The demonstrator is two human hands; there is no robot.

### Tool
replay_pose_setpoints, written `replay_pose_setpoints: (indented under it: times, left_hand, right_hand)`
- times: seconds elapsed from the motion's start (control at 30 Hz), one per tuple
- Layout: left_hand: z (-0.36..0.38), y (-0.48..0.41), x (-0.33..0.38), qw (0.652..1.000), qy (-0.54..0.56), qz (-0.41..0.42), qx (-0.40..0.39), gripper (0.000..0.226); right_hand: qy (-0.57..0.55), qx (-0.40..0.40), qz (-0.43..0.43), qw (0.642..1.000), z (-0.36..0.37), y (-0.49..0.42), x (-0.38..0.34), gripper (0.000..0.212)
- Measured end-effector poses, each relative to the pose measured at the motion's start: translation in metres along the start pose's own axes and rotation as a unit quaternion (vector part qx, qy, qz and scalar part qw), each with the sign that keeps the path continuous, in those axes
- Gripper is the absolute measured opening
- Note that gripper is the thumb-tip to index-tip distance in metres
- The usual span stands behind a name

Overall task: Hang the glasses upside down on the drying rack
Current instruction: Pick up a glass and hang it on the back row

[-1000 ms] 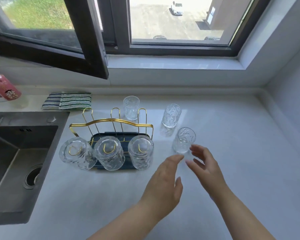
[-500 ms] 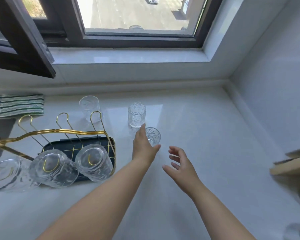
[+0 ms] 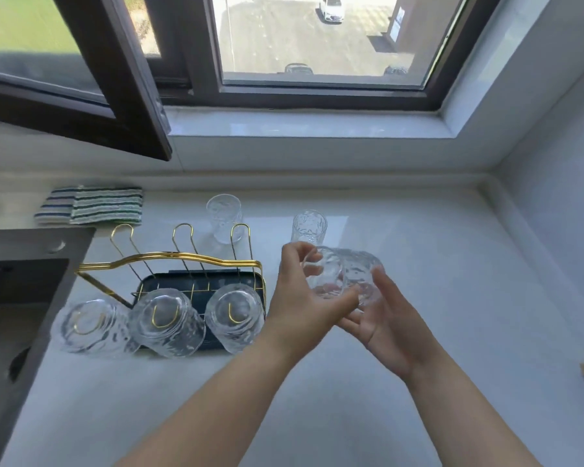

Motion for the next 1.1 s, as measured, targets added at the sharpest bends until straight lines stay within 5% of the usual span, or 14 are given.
replay_pose_setpoints:
  times: [0.17,0.33,0.5,1.1]
  left_hand:
    - [-0.059,0.006,0.045,0.978,-0.188,0.095,-0.003,0.067]
    - [-0.112,-0.023,0.062,0.945,-0.305,0.114,0.026,0.062]
    - [-0.134,-0.059,0.053,0.949,-0.303,0.086,-0.016,0.071]
    - [-0.125,-0.095,-0.016,0.883,-0.440,-0.104,-0.124,0.076]
  right_hand:
    - [0.167,-0.016,-0.108,0.980,0.058,-0.018,-0.045,0.051]
    - [0.421,0.019,-0.225,0.879,0.121,-0.044,-0.082,0.077]
    - [0.528,0.016,-0.216,0.821,0.136,-0.087,-0.075,0.080]
    - [0.599,-0.011,-0.091,0.796,0.085,-0.149,-0.006,0.083]
Point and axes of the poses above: each hand's wrist, its own y-axis away from the middle knuckle, its own z-axis out of the palm, x = y × z, the point moved 8 cm from there along -y, towards the middle knuckle, and after that the axes turned 2 degrees about -x, right-handed, at the moved point
